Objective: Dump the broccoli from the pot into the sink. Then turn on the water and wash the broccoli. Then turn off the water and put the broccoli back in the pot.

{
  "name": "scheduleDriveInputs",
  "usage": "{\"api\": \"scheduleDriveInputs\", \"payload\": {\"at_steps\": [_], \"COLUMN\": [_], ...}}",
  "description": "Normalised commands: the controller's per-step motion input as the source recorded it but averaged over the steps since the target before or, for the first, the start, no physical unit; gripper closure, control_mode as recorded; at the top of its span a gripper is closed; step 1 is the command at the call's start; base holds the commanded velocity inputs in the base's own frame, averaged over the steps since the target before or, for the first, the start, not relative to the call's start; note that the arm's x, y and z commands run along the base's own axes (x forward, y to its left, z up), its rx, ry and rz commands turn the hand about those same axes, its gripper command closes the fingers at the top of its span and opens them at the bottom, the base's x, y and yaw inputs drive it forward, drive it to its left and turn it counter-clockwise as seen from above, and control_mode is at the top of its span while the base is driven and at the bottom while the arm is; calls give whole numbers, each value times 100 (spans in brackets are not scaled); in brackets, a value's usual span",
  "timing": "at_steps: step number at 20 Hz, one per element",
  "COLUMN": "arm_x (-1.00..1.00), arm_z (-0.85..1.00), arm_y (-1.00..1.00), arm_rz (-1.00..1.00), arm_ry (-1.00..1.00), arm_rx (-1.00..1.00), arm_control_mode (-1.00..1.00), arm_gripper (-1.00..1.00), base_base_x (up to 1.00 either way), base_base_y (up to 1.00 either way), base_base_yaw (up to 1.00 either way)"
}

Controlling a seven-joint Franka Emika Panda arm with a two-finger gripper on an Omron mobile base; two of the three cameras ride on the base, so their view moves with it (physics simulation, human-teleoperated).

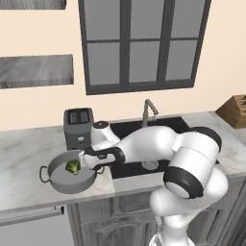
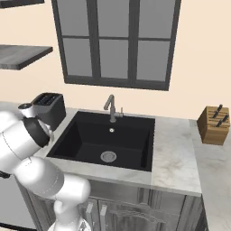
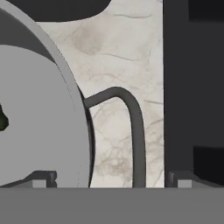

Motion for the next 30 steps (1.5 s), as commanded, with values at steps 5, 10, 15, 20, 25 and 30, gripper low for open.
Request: {"api": "scheduleDriveInputs", "payload": {"at_steps": [5, 10, 15, 20, 25, 30], "arm_x": [8, 9, 10, 7, 0, -3], "arm_z": [-20, -24, -24, -23, -8, 5], "arm_y": [5, 4, 6, 15, 4, -4], "arm_rz": [-2, -2, -1, -2, -3, -3], "arm_ry": [0, 0, 0, 1, 0, 0], "arm_rx": [0, 0, 0, 0, 0, 0], "arm_control_mode": [-100, -100, -100, -100, -100, -100], "arm_gripper": [-100, -100, -100, 100, 100, 100], "base_base_x": [0, 0, 0, 0, 0, 0], "base_base_y": [0, 0, 0, 0, 0, 0], "base_base_yaw": [0, 0, 0, 0, 0, 0]}}
